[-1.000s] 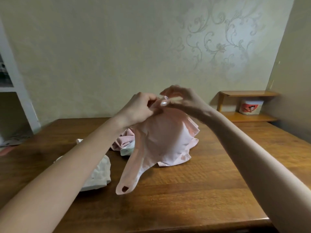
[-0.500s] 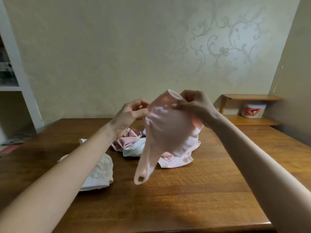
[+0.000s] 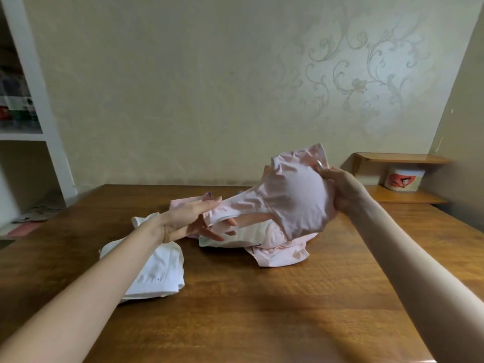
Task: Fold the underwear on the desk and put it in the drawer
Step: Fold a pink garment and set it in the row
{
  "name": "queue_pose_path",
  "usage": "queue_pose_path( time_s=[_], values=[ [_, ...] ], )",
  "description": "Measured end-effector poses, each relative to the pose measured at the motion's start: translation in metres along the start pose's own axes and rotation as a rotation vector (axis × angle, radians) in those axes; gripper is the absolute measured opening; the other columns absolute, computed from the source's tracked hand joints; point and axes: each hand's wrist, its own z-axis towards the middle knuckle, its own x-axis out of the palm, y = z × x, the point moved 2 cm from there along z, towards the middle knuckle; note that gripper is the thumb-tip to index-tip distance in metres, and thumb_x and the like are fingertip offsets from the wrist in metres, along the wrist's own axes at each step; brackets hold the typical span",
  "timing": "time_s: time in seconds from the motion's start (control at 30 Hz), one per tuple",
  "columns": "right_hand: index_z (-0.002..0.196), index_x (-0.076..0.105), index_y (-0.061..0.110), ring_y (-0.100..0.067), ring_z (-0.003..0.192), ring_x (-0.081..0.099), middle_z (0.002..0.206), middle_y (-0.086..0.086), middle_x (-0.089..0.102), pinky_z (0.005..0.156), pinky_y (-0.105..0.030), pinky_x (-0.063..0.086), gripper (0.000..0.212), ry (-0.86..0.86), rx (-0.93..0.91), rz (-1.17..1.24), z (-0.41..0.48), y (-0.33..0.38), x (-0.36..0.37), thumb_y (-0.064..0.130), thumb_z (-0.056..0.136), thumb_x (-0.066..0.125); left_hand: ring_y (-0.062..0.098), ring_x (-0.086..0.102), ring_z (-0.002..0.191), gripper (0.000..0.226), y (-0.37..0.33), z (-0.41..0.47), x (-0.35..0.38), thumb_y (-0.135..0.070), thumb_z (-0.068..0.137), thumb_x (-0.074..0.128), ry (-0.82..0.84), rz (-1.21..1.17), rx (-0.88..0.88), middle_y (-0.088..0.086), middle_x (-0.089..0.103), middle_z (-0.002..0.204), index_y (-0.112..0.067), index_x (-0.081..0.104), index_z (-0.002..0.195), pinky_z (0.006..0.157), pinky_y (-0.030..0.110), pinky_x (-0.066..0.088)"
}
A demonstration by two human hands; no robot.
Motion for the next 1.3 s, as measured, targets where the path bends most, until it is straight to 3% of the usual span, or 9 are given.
queue_pose_path(
  time_s=[0.1,0.53,0.63,0.7,0.8,0.93,1.0,1.13,1.3],
  values=[
    [0.094,0.062,0.008,-0.018,0.074,0.068,0.082,-0.005,0.071,0.073,-0.030,0.054,0.013,0.045,0.057,-0.002,-0.003,-0.009,-0.005,0.010,0.081,0.061,0.023,0.070,0.083,0.071,-0.004,-0.002,-0.005,-0.057,0.071,0.062,-0.130,0.175,0.037,0.018,0.071,0.103,0.000,0.060,0.114,0.068,0.038,0.052],
    [0.110,0.065,0.010,-0.022,0.087,0.068,0.101,-0.012,0.071,0.083,-0.036,0.050,0.042,0.238,0.169,-0.103,-0.016,-0.026,0.004,0.027,0.072,0.074,0.003,0.059,0.058,0.017,-0.027,-0.003,-0.040,-0.005,0.079,0.067,-0.581,-0.042,0.447,-0.002,0.064,0.072,-0.017,0.055,0.080,0.048,0.011,0.045],
    [0.119,0.062,0.005,-0.027,0.101,0.060,0.113,-0.014,0.065,0.085,-0.035,0.049,0.072,0.291,0.088,-0.068,-0.011,-0.028,0.026,0.035,0.059,0.085,0.016,0.062,0.085,0.038,-0.039,-0.013,-0.054,-0.045,0.072,0.066,-0.385,-0.571,0.479,-0.004,0.070,0.084,-0.018,0.060,0.099,0.075,0.026,0.054],
    [0.116,0.064,0.011,-0.021,0.092,0.064,0.103,-0.007,0.070,0.076,-0.029,0.054,0.049,0.358,0.021,0.042,-0.010,-0.030,0.053,0.028,0.071,0.075,0.028,0.062,0.107,0.077,-0.029,-0.013,-0.046,-0.075,0.074,0.041,-0.187,-0.656,0.277,0.006,0.068,0.109,-0.015,0.057,0.118,0.096,0.049,0.046],
    [0.123,0.060,0.015,-0.011,0.080,0.068,0.094,0.000,0.073,0.071,-0.024,0.055,0.046,0.405,-0.031,0.251,-0.009,-0.033,0.102,0.018,0.077,0.063,0.040,0.045,0.128,0.093,0.005,-0.014,-0.020,-0.081,0.078,0.018,0.056,-0.578,0.041,0.019,0.051,0.137,-0.013,0.048,0.133,0.107,0.063,0.028],
    [0.111,0.059,0.008,-0.016,0.070,0.063,0.087,-0.007,0.065,0.063,-0.026,0.054,0.029,0.311,0.021,0.258,-0.008,-0.051,0.137,0.000,0.084,0.054,0.034,0.034,0.137,0.087,-0.001,-0.035,-0.023,-0.078,0.075,0.036,0.145,-0.862,0.223,0.016,0.038,0.147,-0.020,0.042,0.140,0.115,0.051,0.021],
    [0.102,0.057,0.003,-0.019,0.067,0.059,0.085,-0.011,0.056,0.060,-0.030,0.053,0.026,0.322,0.091,0.112,-0.018,-0.060,0.144,-0.003,0.077,0.058,0.025,0.059,0.117,0.084,-0.009,-0.052,-0.035,-0.071,0.063,0.060,-0.088,-0.677,0.234,0.011,0.062,0.127,-0.013,0.061,0.124,0.094,0.041,0.051],
    [0.099,0.060,0.000,-0.026,0.082,0.070,0.089,-0.013,0.068,0.078,-0.040,0.059,0.022,0.494,0.293,-0.093,-0.044,-0.082,0.141,-0.004,0.078,0.065,0.021,0.071,0.089,0.100,0.008,-0.074,-0.048,-0.043,0.028,0.093,-0.282,-0.253,0.051,0.012,0.072,0.106,-0.010,0.061,0.116,0.068,0.031,0.059],
    [0.114,0.056,0.007,-0.019,0.094,0.065,0.105,-0.006,0.067,0.082,-0.030,0.054,0.053,0.396,0.449,-0.305,-0.049,-0.112,0.116,0.026,0.069,0.076,0.010,0.063,0.100,0.066,0.037,-0.078,-0.017,-0.047,0.072,0.068,-0.391,0.187,-0.047,-0.004,0.067,0.114,-0.021,0.048,0.129,0.074,0.019,0.046]
  ],
)
